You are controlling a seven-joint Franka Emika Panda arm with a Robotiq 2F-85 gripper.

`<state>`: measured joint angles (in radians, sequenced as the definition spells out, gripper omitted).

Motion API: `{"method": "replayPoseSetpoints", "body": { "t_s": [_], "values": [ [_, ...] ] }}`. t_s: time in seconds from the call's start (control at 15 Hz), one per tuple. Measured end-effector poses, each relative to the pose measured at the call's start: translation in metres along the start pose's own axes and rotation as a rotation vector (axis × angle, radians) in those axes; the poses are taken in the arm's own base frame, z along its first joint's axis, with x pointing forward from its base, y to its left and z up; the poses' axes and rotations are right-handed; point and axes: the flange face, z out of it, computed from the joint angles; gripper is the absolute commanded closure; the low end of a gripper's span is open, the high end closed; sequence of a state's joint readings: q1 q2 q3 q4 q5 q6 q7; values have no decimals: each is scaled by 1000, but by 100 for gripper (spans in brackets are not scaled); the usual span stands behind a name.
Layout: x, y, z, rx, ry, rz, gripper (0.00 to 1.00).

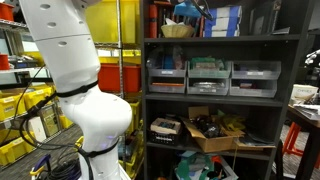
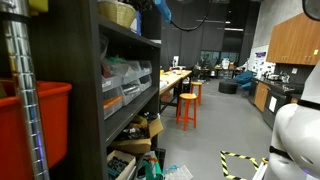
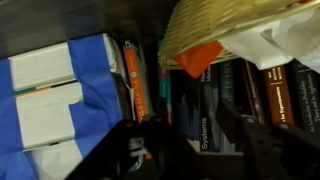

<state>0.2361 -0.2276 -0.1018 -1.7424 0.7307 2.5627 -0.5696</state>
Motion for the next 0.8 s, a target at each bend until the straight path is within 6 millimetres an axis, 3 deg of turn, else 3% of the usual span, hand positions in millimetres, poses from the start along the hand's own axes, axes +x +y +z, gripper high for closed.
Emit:
{"method": "replayPoseSetpoints", "body": {
  "t_s": [0.13,0.33,0.8],
  "values": [
    [3,-1,-11,12,-9,9,1],
    [1,0,-20,31,-45,39,0],
    [-25,21,-23,31,-161,195,0]
  ]
}}
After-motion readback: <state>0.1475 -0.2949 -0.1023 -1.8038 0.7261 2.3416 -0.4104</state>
